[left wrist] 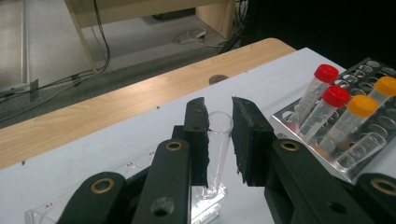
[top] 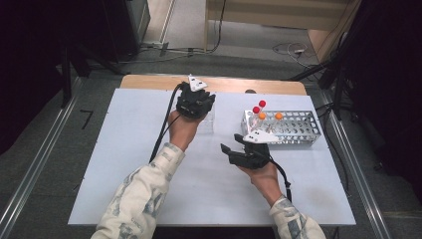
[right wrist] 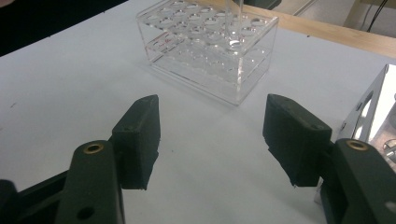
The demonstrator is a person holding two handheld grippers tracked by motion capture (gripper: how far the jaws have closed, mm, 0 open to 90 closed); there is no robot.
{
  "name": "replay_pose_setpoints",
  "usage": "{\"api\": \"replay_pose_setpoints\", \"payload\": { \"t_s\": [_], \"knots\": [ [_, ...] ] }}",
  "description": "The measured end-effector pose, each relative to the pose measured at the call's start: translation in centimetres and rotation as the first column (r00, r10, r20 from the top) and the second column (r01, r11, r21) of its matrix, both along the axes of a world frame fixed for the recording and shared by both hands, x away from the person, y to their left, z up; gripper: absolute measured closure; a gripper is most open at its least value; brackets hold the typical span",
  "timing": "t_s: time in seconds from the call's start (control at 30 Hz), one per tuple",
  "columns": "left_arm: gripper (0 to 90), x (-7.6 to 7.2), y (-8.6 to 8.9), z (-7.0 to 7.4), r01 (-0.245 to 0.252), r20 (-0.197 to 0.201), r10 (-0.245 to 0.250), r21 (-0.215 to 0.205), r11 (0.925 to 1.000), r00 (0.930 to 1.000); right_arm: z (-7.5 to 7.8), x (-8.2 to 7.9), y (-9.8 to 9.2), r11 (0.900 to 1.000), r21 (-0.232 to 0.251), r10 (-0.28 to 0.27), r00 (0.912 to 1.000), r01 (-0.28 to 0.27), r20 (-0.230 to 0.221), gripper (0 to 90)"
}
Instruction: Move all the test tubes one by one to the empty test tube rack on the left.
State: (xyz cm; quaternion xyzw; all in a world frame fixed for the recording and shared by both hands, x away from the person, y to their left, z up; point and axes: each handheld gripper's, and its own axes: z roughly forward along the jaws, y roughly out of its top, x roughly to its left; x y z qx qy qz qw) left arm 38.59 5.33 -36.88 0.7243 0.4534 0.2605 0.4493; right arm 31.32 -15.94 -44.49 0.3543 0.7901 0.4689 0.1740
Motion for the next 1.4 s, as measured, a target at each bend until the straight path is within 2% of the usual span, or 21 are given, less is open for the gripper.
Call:
{"api": "replay_pose_setpoints", "payload": {
  "t_s": [0.33, 0.4, 0.6, 0.63, 0.9, 1.27, 1.4],
  "knots": [
    [76.8, 0.9, -0.7, -1.4, -0.014, -0.021, 0.015, 0.026, 0.9996, 0.9997, 0.0, 0.0, -0.3, 1.000, 0.003, -0.008, 1.0000, 0.008, 0.001, 34.2],
    [76.7, 1.0, -0.8, -1.8, -0.018, -0.018, 0.019, 0.029, 0.9994, 0.9997, 0.0, 0.0, -0.3, 1.000, 0.002, -0.008, 1.0000, 0.008, 0.000, 34.0],
    [76.7, 1.5, -1.2, -3.5, -0.027, -0.050, 0.029, 0.037, 0.9989, 0.9983, 0.0, 0.0, -0.3, 1.000, 0.000, -0.005, 1.0000, 0.005, 0.000, 33.9],
    [76.7, 1.5, -1.2, -3.6, -0.029, -0.043, 0.030, 0.033, 0.9990, 0.9986, 0.0, 0.0, -0.3, 1.000, -0.001, -0.004, 1.0000, 0.004, 0.001, 33.9],
    [76.7, 1.5, -1.0, -3.6, -0.035, -0.051, 0.037, 0.030, 0.9989, 0.9980, 0.0, 0.0, -0.4, 1.000, 0.000, -0.005, 1.0000, 0.005, 0.003, 33.9],
    [76.8, 1.8, -0.6, -3.5, -0.041, -0.070, 0.040, -0.016, 0.9990, 0.9967, 0.1, 0.0, -0.4, 1.000, 0.005, -0.009, 1.0000, 0.009, 0.001, 33.9],
    [76.8, 1.6, -0.5, -3.3, -0.039, -0.063, 0.039, -0.009, 0.9992, 0.9973, 0.0, 0.0, -0.4, 1.000, 0.005, -0.007, 1.0000, 0.007, 0.002, 34.0]
  ]
}}
